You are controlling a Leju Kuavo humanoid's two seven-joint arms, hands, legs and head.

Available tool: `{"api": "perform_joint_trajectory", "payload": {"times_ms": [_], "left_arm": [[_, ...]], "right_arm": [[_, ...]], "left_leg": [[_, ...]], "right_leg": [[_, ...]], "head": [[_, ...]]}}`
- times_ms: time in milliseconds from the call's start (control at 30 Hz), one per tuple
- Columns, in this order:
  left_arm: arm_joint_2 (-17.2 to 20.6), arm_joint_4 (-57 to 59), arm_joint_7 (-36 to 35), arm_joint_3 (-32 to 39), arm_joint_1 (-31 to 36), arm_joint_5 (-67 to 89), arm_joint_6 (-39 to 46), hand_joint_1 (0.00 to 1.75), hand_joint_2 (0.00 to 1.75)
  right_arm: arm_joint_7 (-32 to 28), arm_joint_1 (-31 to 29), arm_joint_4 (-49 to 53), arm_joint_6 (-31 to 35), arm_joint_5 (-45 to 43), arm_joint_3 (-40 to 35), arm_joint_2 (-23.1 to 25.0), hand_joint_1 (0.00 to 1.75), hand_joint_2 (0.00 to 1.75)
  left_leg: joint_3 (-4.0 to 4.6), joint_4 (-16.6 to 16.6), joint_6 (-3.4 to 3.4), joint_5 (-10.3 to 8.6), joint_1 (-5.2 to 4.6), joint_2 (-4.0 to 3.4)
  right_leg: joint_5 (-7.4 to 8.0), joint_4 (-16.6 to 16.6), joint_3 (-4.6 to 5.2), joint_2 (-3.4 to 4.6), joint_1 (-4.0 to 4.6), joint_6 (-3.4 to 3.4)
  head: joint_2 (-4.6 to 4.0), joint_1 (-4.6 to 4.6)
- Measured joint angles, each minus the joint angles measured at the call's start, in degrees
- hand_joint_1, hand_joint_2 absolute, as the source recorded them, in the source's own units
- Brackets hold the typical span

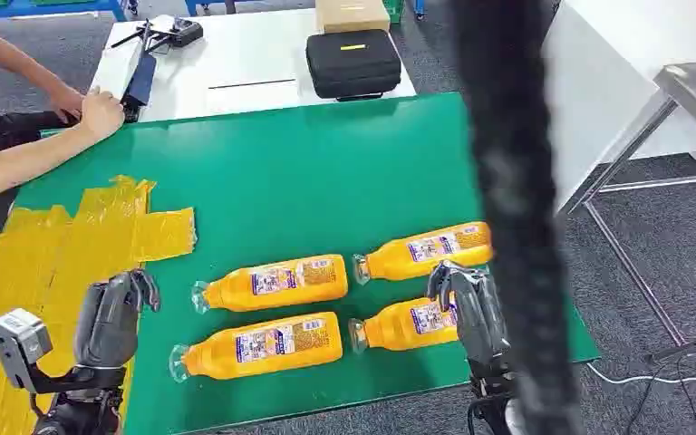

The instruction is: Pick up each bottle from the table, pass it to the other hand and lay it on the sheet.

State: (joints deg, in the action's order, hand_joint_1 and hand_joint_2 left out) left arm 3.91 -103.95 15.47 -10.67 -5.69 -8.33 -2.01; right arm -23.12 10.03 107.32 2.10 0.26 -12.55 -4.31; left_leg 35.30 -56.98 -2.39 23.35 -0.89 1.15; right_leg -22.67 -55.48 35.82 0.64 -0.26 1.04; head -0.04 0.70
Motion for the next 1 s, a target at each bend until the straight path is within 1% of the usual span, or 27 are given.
{"api": "perform_joint_trajectory", "payload": {"times_ms": [67,233,500,533,567,600,733,800,833,933,1000], "left_arm": [[0.0,0.02,0.0,0.0,-0.01,0.0,0.0,1.75,0.0],[0.0,0.28,-0.04,-0.18,0.03,-2.91,-3.35,1.75,0.0],[-0.02,1.05,-0.02,-0.17,0.31,-2.95,-4.2,1.75,0.0],[-0.02,1.05,-0.02,-0.17,0.31,-2.93,-4.22,0.54,0.0],[-0.02,1.05,-0.02,-0.17,0.28,-2.93,-4.24,0.0,0.0],[-0.02,1.05,-0.02,-0.13,0.26,-2.91,-4.22,0.0,0.0],[-0.02,1.05,-0.39,0.09,-0.05,-2.1,-3.25,0.0,0.0],[-0.02,1.05,-0.74,0.44,-0.39,-1.68,-2.58,0.0,0.0],[-0.02,1.05,-0.83,0.5,-0.47,-1.6,-2.36,0.0,0.0],[-0.04,1.05,-1.2,0.68,-0.54,-0.83,-1.95,0.0,0.0],[-0.09,1.05,-1.36,0.7,-0.55,-0.59,-1.66,0.0,0.0]], "right_arm": [[0.02,0.0,0.0,0.0,0.0,0.0,0.0,1.75,0.0],[-0.29,0.31,0.0,-4.57,-1.31,-0.02,-0.11,1.75,0.0],[-0.87,0.53,0.0,-6.82,-1.16,0.0,-0.09,1.75,0.0],[-0.87,0.52,0.0,-6.95,-1.14,0.0,-0.09,1.75,0.0],[-0.87,0.52,0.0,-7.1,-1.14,0.0,-0.09,0.8,0.0],[-0.85,0.51,0.0,-7.34,-1.11,0.0,-0.09,0.0,0.0],[-0.39,0.33,-0.02,-6.6,0.16,0.0,-0.02,0.0,0.0],[0.72,0.24,-0.15,-4.96,1.18,-0.02,0.33,0.0,0.0],[0.87,0.21,-0.15,-4.53,1.59,-0.02,0.42,0.0,1.75],[1.8,0.17,-0.15,-1.66,5.78,-0.04,0.44,0.0,1.75],[3.74,0.18,0.02,0.99,10.59,-0.04,0.26,0.0,1.75]], "left_leg": [[0.0,0.0,0.0,0.0,0.0,0.0],[0.0,0.0,0.0,0.0,0.0,0.0],[0.0,0.0,0.0,0.0,0.0,0.0],[0.0,0.0,0.0,0.0,0.0,0.0],[0.0,0.0,0.0,0.0,0.0,0.0],[0.01,0.0,0.0,0.0,0.0,0.0],[0.01,0.0,0.0,0.0,0.0,0.0],[0.01,0.0,0.0,0.0,0.0,0.01],[0.01,0.0,0.0,0.0,0.0,0.02],[0.01,0.0,0.0,0.0,0.0,0.02],[0.01,0.0,0.0,0.0,0.0,0.02]], "right_leg": [[0.0,0.0,0.0,0.0,0.0,0.0],[0.0,0.0,0.0,0.0,0.0,0.0],[0.0,0.0,0.0,0.0,0.0,0.0],[0.0,0.0,0.0,0.0,0.0,0.0],[0.0,0.0,0.0,0.0,0.0,0.0],[0.0,0.0,-0.01,0.0,0.0,0.0],[0.0,0.0,-0.01,0.0,0.0,0.0],[0.0,0.0,-0.01,0.0,0.0,0.0],[0.0,0.0,-0.01,-0.01,0.0,0.0],[0.0,0.0,-0.01,0.0,0.0,0.0],[0.0,0.0,0.0,0.0,0.0,0.0]], "head": [[0.0,0.0],[0.0,-0.02],[0.0,0.0],[0.0,-0.02],[0.0,0.0],[0.0,-0.02],[0.0,-0.02],[0.0,0.0],[0.0,0.0],[0.0,0.0],[0.0,0.0]]}}
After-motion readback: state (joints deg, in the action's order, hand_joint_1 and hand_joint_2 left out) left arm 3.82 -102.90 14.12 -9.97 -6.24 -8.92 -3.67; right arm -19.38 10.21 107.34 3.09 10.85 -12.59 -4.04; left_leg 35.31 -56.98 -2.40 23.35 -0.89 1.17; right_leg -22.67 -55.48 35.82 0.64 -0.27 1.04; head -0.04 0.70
